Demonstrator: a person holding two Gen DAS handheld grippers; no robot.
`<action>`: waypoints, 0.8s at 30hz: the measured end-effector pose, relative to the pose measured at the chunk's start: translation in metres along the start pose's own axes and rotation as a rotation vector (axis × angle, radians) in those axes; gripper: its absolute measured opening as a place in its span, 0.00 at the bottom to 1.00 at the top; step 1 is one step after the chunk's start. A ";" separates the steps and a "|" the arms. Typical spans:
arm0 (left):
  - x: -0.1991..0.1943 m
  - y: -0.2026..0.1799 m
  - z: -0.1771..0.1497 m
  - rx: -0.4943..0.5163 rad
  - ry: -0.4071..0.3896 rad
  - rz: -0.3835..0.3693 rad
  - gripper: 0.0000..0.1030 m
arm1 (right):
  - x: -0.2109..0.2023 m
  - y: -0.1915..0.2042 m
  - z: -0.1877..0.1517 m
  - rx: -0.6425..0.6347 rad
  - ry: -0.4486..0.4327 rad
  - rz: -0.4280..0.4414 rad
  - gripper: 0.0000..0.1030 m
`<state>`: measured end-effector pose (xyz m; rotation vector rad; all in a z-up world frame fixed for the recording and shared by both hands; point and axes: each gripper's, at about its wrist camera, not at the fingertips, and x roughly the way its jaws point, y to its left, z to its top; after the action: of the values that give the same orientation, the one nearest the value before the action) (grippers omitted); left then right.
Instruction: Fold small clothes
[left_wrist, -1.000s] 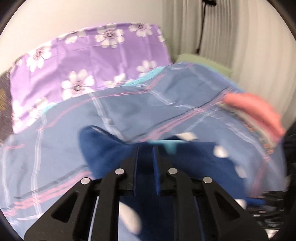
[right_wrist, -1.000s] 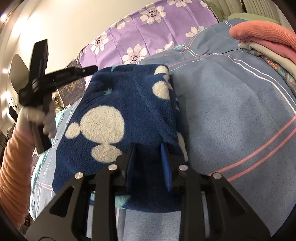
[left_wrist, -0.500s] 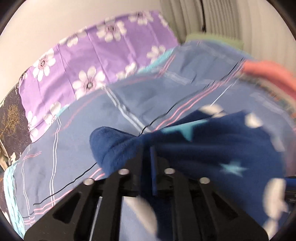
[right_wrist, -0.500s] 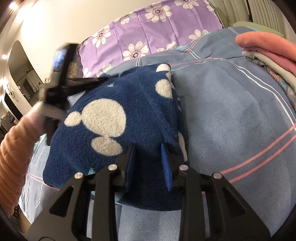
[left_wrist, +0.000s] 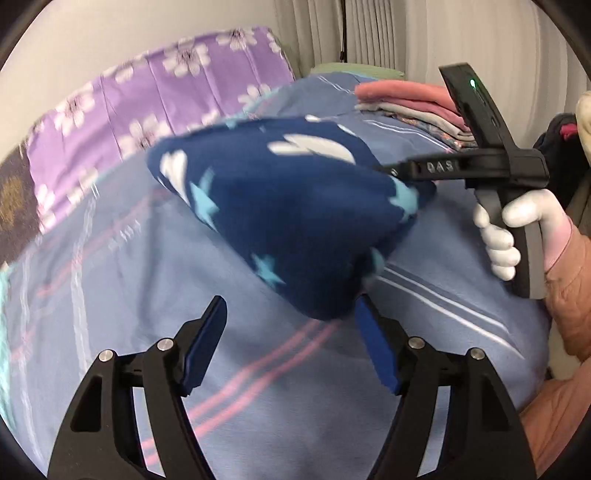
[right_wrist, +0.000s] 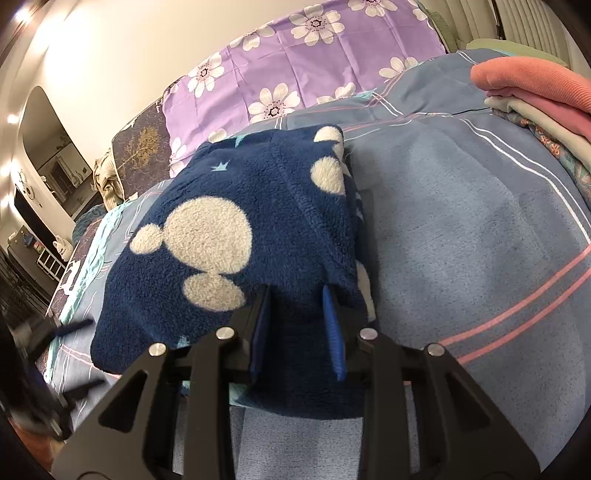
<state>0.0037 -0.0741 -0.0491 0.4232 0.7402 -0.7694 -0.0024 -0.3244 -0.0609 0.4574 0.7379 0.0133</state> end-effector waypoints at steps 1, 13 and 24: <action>0.005 -0.001 0.002 -0.019 0.000 0.012 0.70 | 0.000 0.000 0.000 0.001 0.000 0.000 0.28; 0.049 -0.006 0.011 0.236 0.086 0.387 0.71 | 0.001 -0.005 -0.007 -0.019 -0.024 0.036 0.26; 0.004 0.008 0.017 0.041 0.092 0.074 0.43 | 0.003 -0.010 -0.004 -0.029 -0.011 0.062 0.27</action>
<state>0.0194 -0.0811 -0.0396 0.5232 0.7917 -0.7000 -0.0044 -0.3316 -0.0696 0.4518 0.7120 0.0790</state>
